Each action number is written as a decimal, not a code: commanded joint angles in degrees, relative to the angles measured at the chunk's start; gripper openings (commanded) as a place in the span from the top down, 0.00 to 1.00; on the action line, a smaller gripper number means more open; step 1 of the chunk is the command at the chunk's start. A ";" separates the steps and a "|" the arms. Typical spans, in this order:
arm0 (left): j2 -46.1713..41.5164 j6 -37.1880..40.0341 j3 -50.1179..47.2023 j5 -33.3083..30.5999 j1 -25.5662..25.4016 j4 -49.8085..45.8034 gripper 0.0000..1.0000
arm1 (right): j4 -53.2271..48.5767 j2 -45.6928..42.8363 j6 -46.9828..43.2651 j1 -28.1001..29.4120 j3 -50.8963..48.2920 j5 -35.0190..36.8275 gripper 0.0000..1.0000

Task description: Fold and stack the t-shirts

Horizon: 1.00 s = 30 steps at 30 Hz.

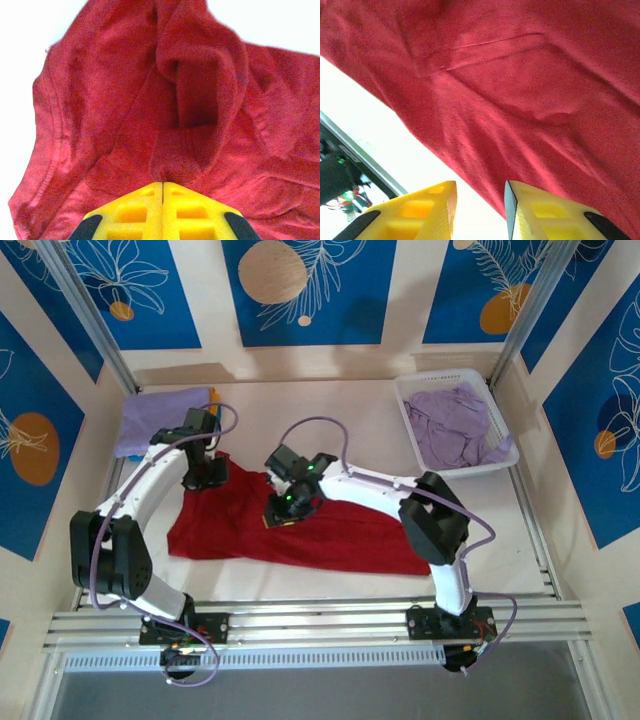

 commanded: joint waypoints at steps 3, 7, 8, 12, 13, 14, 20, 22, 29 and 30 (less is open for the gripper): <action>0.07 -0.45 -2.80 6.22 4.14 1.28 1.00 | 2.89 2.77 -8.97 6.24 4.27 6.34 0.67; 1.24 0.56 -2.47 7.16 5.56 1.45 1.00 | 6.37 5.81 -8.94 7.27 6.50 4.72 0.65; 1.37 0.72 -2.45 7.24 5.79 1.43 1.00 | 6.49 6.75 -8.67 7.26 7.34 4.34 0.64; 1.78 1.35 -2.60 7.85 6.84 1.43 1.00 | 7.84 9.99 -7.42 7.09 9.85 4.35 0.62; 1.77 1.45 -2.75 8.04 7.11 1.52 1.00 | 8.43 10.58 -7.07 6.98 10.03 4.36 0.62; 1.68 1.46 -2.86 8.28 7.31 1.60 1.00 | 8.88 11.03 -6.79 6.76 10.13 4.32 0.61; 1.33 2.03 -3.35 8.83 8.35 1.70 1.00 | 9.45 13.91 -7.04 6.11 12.94 4.54 0.61; 1.33 2.07 -3.42 8.96 8.40 1.69 1.00 | 8.90 15.27 -7.30 5.81 14.35 4.13 0.61; 1.33 2.07 -3.39 9.53 8.57 1.43 1.00 | 9.44 17.44 -6.69 4.25 15.49 2.16 0.64; 1.27 2.03 -3.42 9.53 8.57 1.37 1.00 | 9.37 17.53 -6.76 4.03 15.70 2.16 0.65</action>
